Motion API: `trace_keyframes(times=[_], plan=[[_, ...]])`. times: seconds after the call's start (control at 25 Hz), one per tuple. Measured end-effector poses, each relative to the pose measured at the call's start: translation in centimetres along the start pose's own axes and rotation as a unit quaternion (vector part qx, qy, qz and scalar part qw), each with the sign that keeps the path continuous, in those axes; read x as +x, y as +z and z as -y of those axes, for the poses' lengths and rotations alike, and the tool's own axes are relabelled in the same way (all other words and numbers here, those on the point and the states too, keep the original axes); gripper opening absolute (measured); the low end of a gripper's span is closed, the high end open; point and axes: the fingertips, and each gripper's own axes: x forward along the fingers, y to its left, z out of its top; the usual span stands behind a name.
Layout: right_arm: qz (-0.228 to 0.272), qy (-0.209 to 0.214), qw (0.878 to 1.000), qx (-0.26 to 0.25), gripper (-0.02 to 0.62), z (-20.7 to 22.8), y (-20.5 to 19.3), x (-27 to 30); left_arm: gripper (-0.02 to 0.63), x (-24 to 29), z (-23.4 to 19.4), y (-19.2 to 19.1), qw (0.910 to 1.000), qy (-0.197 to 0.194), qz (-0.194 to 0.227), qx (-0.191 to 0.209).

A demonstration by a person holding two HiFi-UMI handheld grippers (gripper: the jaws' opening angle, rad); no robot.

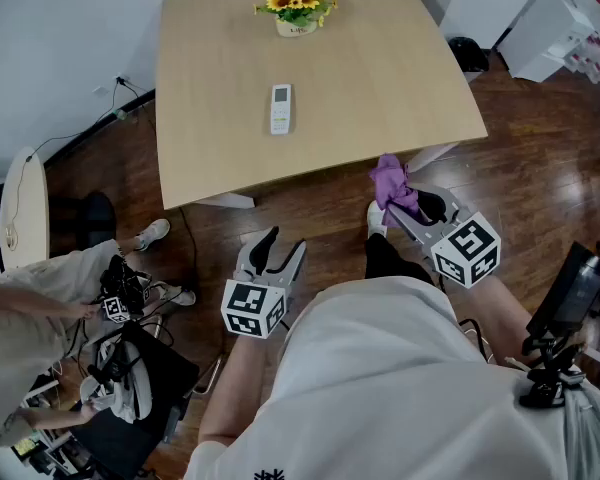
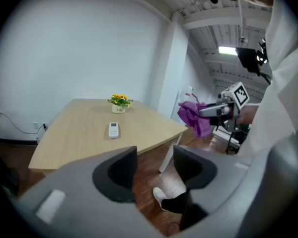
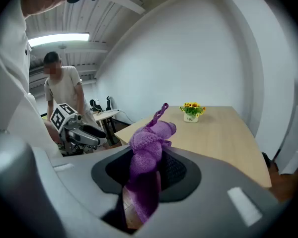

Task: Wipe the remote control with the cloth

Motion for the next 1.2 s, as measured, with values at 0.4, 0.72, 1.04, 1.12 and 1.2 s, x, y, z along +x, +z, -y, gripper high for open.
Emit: trace_keyframes(times=[0.4,0.72,1.04,1.12,1.2], plan=[[-0.025,0.06,0.997,-0.043,0.127,13.9,5.0,4.1,0.301,14.4,-6.2,9.3,0.9963,0.078,-0.033,-0.017],[-0.013,0.019,1.0,-0.009,0.129,17.9,7.0,6.2,0.322,23.3,-14.9,9.5,0.9869,0.11,-0.118,0.0],[-0.031,-0.016,0.999,0.022,0.129,18.8,7.0,6.8,0.325,30.9,-20.2,4.7,0.9652,0.132,-0.226,0.009],[-0.036,-0.023,0.999,0.027,0.129,19.1,7.0,6.8,0.325,31.6,-21.4,3.3,0.9581,0.143,-0.248,0.013],[-0.039,-0.028,0.998,0.034,0.129,19.5,6.8,6.9,0.325,32.0,-21.6,2.4,0.9546,0.142,-0.262,0.01]])
